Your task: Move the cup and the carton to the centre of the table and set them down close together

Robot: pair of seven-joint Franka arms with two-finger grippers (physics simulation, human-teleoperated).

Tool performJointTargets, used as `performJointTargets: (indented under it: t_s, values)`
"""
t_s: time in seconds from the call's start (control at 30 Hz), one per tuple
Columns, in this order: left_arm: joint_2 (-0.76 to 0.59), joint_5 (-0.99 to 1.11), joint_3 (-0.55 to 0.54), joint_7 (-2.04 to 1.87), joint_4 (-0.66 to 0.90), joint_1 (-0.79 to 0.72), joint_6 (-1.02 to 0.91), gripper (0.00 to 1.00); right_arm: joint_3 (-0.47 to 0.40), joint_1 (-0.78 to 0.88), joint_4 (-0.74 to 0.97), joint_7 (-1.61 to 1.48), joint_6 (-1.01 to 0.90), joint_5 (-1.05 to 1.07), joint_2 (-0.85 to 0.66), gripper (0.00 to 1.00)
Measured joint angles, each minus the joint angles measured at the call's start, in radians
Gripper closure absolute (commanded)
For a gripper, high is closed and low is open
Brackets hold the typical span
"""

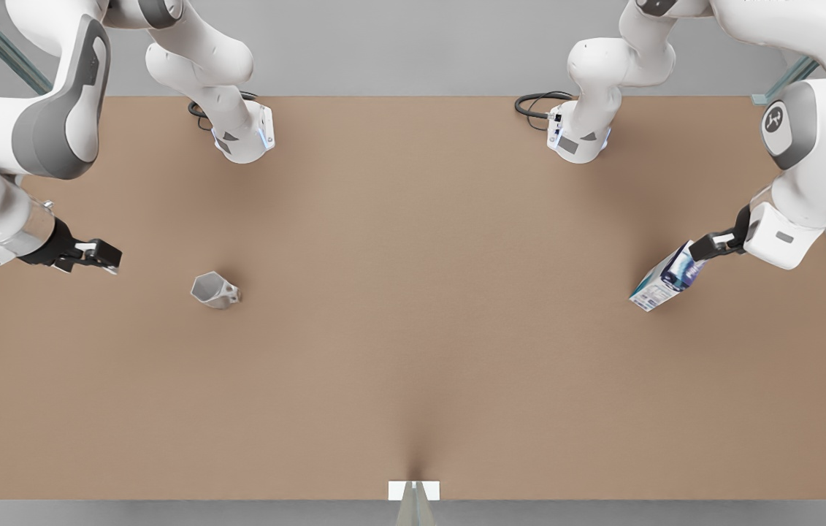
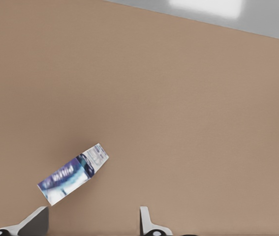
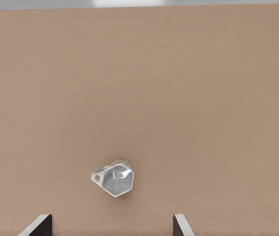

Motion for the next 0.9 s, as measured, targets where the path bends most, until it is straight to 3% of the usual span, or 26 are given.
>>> performJointTargets:
  t_s: [0.37,0.53,0.9]
  values:
    - [0.013,0.000,0.000,0.001,0.000,-0.001,-0.016,0.00,0.022,0.018,-0.075,-0.009,0.025,0.008,0.050,0.00]
    - [0.016,0.000,0.000,-0.001,-0.002,0.003,-0.018,0.00,0.073,0.023,-0.222,-0.014,0.149,0.008,0.021,0.00]
    - [0.018,0.000,0.000,-0.005,-0.017,0.003,-0.029,0.00,0.066,-0.062,-0.588,-0.191,0.536,0.006,-0.022,0.00]
